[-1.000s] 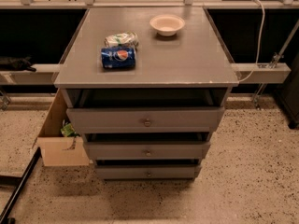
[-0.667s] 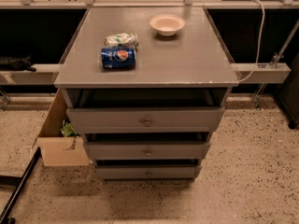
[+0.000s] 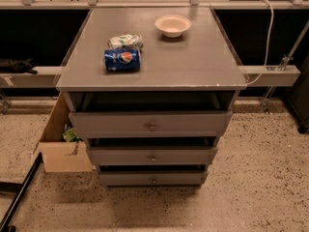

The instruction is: Open middle drawer

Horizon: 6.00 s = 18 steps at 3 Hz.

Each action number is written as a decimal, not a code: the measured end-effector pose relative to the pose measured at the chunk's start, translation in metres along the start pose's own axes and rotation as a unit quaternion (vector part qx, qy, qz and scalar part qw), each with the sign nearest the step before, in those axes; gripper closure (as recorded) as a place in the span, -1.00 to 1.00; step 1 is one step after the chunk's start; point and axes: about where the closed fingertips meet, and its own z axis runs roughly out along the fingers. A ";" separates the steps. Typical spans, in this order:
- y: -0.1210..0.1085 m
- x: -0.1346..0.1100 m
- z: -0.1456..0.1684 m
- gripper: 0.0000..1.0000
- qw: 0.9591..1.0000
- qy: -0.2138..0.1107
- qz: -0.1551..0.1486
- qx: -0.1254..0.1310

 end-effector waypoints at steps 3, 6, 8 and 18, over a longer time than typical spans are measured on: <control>-0.073 -0.005 0.017 -1.00 0.999 -0.024 0.005 -0.025; -0.103 -0.124 0.045 -1.00 0.971 0.043 -0.234 -0.031; -0.154 -0.206 0.128 -1.00 0.960 -0.020 -0.264 -0.091; 0.010 -0.235 0.206 -1.00 0.902 -0.096 -0.370 -0.203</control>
Offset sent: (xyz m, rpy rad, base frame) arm 0.0200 -0.0331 -0.0131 0.1724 0.0614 -0.0556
